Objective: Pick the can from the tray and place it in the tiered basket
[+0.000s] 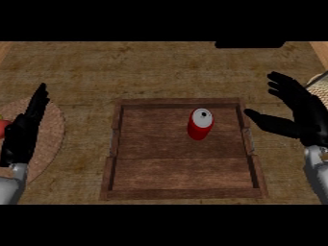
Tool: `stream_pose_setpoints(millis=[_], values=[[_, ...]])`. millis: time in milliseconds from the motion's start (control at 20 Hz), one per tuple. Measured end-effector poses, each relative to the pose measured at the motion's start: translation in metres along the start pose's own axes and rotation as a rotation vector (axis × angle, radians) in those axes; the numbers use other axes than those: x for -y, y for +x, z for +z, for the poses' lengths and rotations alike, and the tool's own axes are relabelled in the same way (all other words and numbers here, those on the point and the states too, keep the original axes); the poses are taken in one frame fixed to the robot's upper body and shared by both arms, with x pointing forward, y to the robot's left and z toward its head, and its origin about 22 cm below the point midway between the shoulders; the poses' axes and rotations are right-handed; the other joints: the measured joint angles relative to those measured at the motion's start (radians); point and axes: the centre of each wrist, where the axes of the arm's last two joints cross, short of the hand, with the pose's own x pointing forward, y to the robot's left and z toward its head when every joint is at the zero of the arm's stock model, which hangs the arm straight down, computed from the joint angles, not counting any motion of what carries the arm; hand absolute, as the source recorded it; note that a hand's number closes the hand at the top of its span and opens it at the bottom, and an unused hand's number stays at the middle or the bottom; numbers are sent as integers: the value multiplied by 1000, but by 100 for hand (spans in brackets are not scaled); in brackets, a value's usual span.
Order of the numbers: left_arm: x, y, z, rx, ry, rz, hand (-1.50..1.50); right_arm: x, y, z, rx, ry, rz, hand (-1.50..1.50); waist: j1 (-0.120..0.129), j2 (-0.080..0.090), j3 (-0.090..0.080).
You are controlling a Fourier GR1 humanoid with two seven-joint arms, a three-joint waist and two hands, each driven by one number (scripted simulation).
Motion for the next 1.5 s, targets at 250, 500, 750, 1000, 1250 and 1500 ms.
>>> stream_pose_setpoints(millis=[250, 500, 750, 1000, 1250, 1500], values=[[1, 4, -2, 2, -14, -16, 0, 20, 46, -3, -21, 145, 193, -150, 6, -2, -1], [8, 7, -5, 7, -26, -15, 0, 21, 91, -8, -73, 327, 437, -150, 19, 1, -2], [9, 11, -5, 20, -37, -16, 0, 1, 135, -19, -142, 416, 576, -150, 28, 2, -2], [8, 9, -5, 20, -37, -19, 0, -39, 151, -31, -207, 441, 615, -150, 28, 3, -1], [6, 10, -6, 17, -36, -18, 0, -66, 147, -43, -272, 491, 637, -150, 27, 3, -1], [10, 4, -5, 10, -31, -13, 0, -87, 135, -44, -320, 523, 693, -150, 19, 2, -1]])
